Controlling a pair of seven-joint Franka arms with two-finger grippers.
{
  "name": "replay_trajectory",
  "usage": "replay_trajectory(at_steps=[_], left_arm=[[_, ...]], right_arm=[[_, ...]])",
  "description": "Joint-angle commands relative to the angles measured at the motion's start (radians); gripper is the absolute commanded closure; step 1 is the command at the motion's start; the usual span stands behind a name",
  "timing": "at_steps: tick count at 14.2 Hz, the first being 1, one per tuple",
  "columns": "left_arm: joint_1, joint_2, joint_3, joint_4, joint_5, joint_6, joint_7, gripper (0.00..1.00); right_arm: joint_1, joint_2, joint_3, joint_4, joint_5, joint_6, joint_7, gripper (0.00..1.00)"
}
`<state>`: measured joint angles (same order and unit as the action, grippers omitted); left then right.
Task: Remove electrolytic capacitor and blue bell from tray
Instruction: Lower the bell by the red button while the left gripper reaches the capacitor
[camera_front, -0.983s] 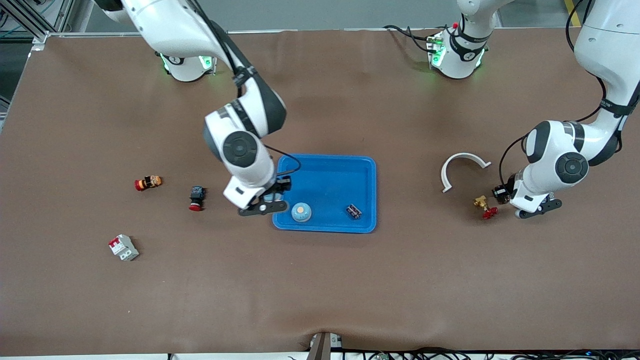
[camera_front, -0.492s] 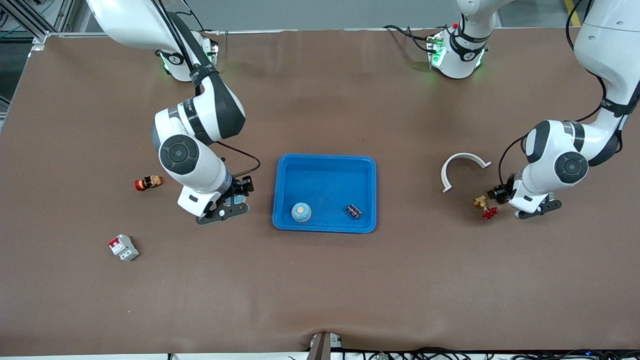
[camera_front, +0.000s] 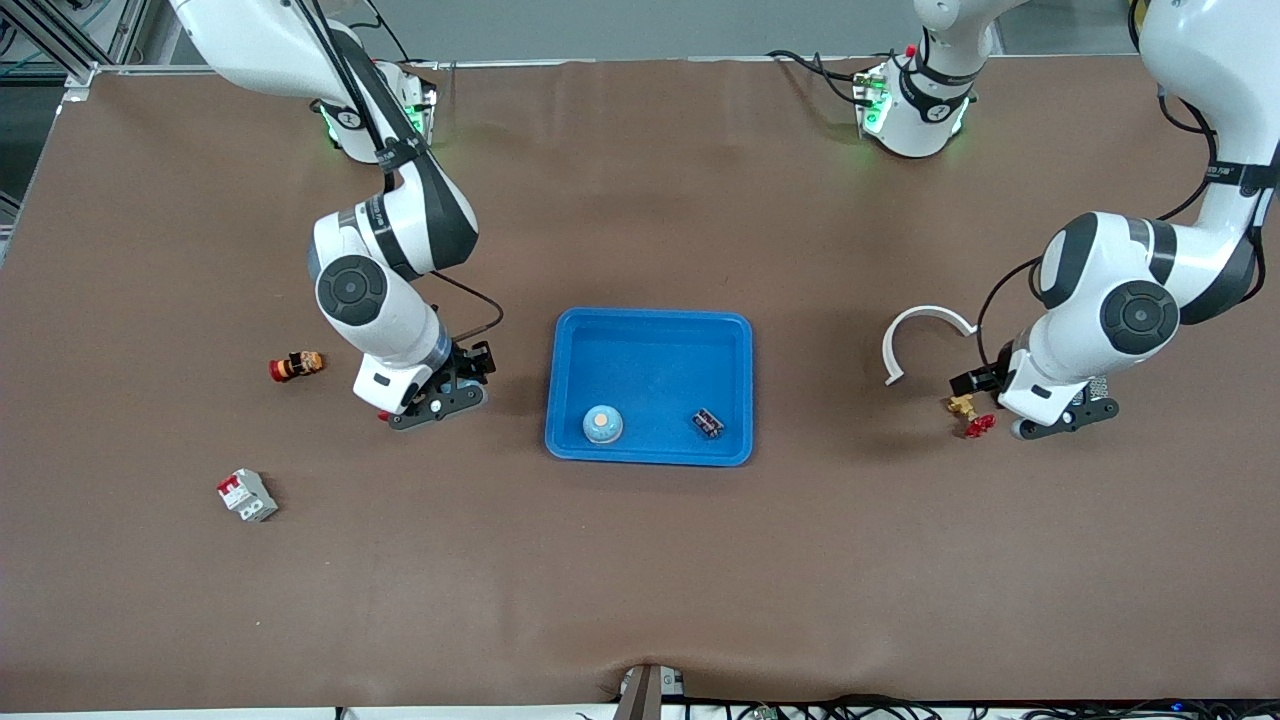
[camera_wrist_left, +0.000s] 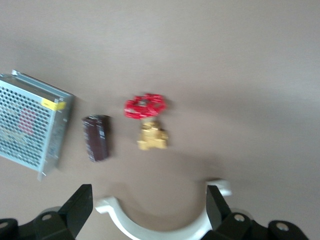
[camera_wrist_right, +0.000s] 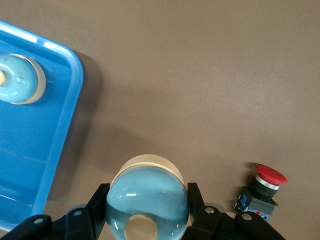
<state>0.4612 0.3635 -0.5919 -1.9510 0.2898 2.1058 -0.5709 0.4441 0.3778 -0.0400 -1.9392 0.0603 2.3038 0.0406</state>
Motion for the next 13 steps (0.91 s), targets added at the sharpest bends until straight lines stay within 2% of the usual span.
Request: replay_trajectory(at_steps=[1, 4, 9, 11, 13], left_arm=[[-0.071, 0.037, -0.029, 0.082, -0.035, -0.055, -0.149, 0.00], [-0.191, 0.103, -0.028, 0.173, -0.035, -0.052, -0.340, 0.00], [-0.366, 0.314, -0.019, 0.415, -0.024, -0.046, -0.575, 0.00], [-0.446, 0.356, 0.019, 0.483, -0.024, -0.044, -0.630, 0.00], [-0.528, 0.376, 0.087, 0.521, -0.031, -0.037, -0.678, 0.00]], right_arm=[[-0.021, -0.048, 0.014, -0.096, -0.002, 0.074, -0.021, 0.60], [-0.060, -0.039, 0.014, -0.128, -0.002, 0.123, -0.092, 0.60], [-0.113, -0.023, 0.015, -0.214, -0.002, 0.290, -0.186, 0.60], [-0.113, -0.002, 0.015, -0.219, -0.002, 0.327, -0.186, 0.60], [-0.113, 0.016, 0.015, -0.222, -0.002, 0.356, -0.186, 0.60]])
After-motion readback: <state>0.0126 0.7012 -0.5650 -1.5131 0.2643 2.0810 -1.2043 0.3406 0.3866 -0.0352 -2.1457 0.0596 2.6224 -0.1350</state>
